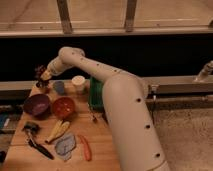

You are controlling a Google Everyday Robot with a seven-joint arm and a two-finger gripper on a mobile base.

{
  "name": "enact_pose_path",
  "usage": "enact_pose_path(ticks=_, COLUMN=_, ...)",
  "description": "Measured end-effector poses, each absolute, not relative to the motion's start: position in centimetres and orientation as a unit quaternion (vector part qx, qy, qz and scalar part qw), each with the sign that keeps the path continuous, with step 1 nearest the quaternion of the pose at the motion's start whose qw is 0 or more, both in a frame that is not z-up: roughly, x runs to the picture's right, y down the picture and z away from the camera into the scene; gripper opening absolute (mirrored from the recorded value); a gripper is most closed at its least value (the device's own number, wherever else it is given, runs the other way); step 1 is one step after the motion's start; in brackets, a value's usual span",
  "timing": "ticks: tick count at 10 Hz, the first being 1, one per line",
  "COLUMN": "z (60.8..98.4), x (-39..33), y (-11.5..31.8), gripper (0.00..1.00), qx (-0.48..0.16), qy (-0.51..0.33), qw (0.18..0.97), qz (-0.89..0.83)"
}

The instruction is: Place grapes in metal cup

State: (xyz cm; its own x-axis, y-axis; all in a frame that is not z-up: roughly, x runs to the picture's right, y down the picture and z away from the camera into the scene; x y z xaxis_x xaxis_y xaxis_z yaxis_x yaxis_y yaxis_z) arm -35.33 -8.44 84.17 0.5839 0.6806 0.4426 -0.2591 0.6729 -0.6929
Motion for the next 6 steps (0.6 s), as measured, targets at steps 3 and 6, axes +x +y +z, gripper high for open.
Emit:
enact_pose_path(ticks=3, z=84.9, x=-36.9, y=-8.5, gripper=0.00, qx=-0.287, qy=-0.372, qw=0.839, qz=0.273)
enact_pose_path(ticks=6, z=85.8, x=-38.5, y=-8.7, gripper=0.00, qx=-0.273, qy=-0.373, qw=0.844, qz=0.272)
